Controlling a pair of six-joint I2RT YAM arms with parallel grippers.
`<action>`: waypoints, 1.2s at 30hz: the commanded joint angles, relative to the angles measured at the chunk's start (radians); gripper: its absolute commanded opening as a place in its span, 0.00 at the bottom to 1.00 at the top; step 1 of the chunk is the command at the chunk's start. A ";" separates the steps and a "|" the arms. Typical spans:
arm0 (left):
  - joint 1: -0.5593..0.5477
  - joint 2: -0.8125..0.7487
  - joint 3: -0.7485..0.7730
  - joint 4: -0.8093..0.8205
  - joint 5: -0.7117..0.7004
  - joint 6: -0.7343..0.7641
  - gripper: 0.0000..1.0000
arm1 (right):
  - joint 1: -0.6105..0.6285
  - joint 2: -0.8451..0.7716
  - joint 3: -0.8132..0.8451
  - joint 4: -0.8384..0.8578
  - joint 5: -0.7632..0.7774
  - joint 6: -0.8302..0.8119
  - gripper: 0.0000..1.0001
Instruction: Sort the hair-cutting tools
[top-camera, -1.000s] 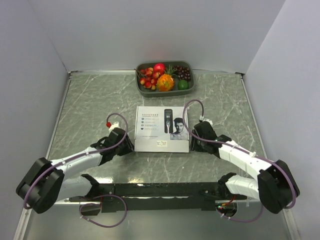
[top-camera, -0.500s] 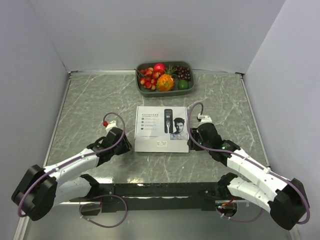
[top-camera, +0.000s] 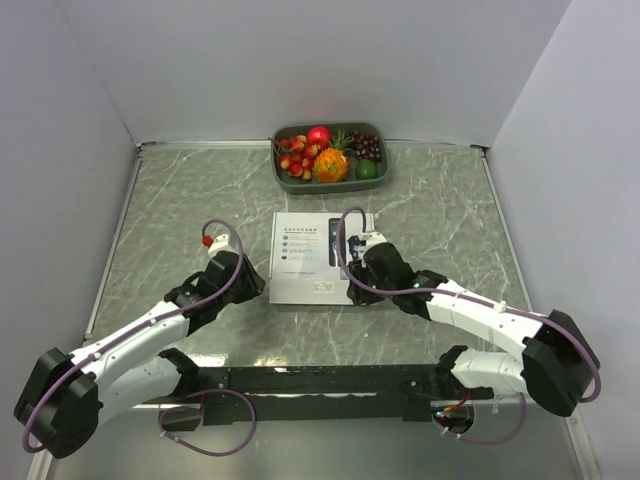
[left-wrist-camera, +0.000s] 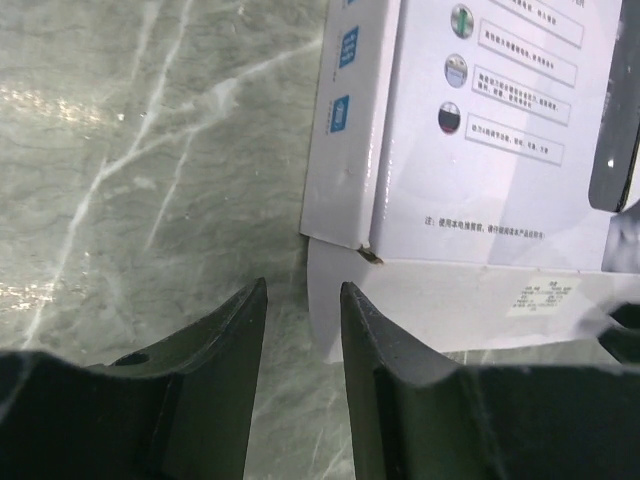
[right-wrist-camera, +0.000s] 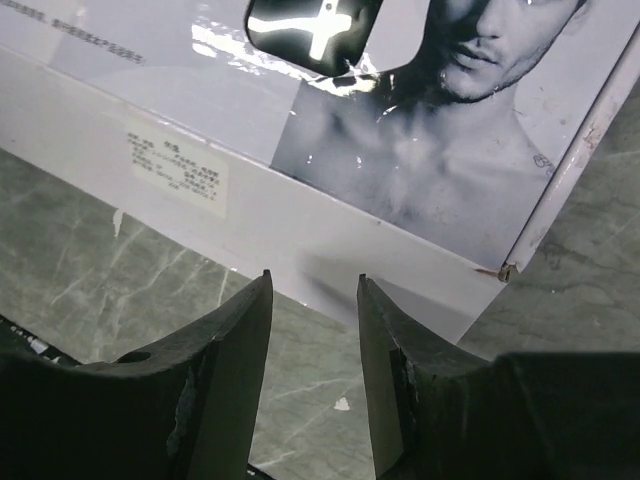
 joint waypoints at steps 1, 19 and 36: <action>-0.006 -0.006 0.031 0.022 0.049 0.023 0.41 | 0.007 0.047 0.062 0.047 0.028 0.018 0.47; -0.010 0.196 -0.035 0.211 0.058 0.014 0.40 | 0.006 0.137 0.081 0.051 0.124 0.033 0.49; -0.010 0.357 0.000 0.321 -0.028 -0.023 0.40 | -0.103 0.205 0.051 0.053 0.255 0.058 0.51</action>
